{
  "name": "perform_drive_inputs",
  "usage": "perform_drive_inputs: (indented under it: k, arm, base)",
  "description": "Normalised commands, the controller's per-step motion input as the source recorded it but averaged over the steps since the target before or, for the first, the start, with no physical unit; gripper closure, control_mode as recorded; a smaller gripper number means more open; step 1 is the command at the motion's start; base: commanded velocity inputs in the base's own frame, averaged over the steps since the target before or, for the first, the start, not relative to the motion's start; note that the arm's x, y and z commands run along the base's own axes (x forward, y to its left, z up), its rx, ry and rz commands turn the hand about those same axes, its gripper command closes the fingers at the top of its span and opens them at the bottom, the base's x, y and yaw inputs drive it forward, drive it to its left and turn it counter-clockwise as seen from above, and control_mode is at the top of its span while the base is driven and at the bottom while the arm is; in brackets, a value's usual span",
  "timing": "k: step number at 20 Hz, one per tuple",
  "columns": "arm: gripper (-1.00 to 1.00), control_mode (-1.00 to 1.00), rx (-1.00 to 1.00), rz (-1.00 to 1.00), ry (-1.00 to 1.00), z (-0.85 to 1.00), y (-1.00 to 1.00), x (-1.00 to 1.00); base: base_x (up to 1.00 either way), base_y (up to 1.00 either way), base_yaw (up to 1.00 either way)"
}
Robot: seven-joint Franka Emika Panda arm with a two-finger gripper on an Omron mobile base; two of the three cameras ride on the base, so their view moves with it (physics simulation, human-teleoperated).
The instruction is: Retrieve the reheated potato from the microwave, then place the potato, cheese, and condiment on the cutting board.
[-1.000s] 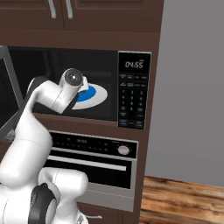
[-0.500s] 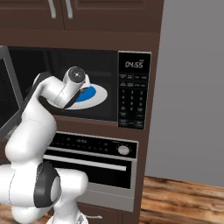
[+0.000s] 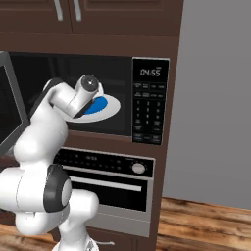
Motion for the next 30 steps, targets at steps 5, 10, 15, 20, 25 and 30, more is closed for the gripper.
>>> perform_drive_inputs:
  k: [5, 10, 15, 20, 25, 30]
  arm:
    - [-1.0, -1.0, 0.0, 0.0, 0.0, -0.05, 0.02, 0.33]
    - [-1.0, -1.0, 0.0, 0.0, 0.01, -0.06, 0.1, 0.27]
    - [-1.0, -1.0, 0.0, 0.0, 0.02, -0.08, 0.09, 0.22]
    - [-1.0, -1.0, -0.01, 0.0, 0.03, -0.14, 0.09, 0.21]
    - [-1.0, -1.0, -0.02, 0.0, 0.03, -0.05, 0.03, 0.24]
    - [-1.0, -1.0, -0.02, 0.03, 0.04, -0.05, 0.05, 0.17]
  base:
    - [0.0, 0.0, 0.0]
    - [0.0, 0.0, 0.0]
    - [0.0, 0.0, 0.0]
    - [0.0, 0.0, 0.0]
    - [0.0, 0.0, 0.0]
    - [0.0, 0.0, 0.0]
